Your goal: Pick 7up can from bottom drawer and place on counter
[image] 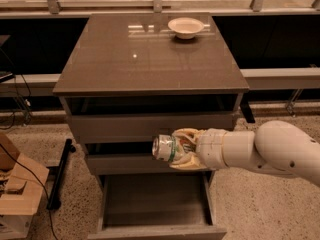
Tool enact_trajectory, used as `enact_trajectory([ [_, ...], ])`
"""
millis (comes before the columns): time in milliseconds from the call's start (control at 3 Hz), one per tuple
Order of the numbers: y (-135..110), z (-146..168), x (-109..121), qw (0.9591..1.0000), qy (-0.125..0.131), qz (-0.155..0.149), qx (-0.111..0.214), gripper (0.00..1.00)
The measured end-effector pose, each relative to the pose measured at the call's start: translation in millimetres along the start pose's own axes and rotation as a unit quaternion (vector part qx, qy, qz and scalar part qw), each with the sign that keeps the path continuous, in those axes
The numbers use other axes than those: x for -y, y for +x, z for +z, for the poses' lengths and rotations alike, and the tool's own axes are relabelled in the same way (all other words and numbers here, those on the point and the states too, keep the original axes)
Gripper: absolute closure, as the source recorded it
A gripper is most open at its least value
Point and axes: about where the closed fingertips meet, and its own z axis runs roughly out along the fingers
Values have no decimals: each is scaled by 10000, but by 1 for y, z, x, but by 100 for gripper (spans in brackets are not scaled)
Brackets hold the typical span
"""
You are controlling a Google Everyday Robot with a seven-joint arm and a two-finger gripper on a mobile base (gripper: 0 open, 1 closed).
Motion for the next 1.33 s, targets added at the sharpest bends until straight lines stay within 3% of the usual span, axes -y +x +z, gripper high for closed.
enact_trajectory([
  [333,-1,0,1,10000,51,5,71,100],
  [667,-10,-10,26,9989,284,-356,-66,100],
  [1000,-24,-22,70,9947,421,-870,-352,100],
  [1333,-46,-19,124,9865,363,-1465,-637,100],
])
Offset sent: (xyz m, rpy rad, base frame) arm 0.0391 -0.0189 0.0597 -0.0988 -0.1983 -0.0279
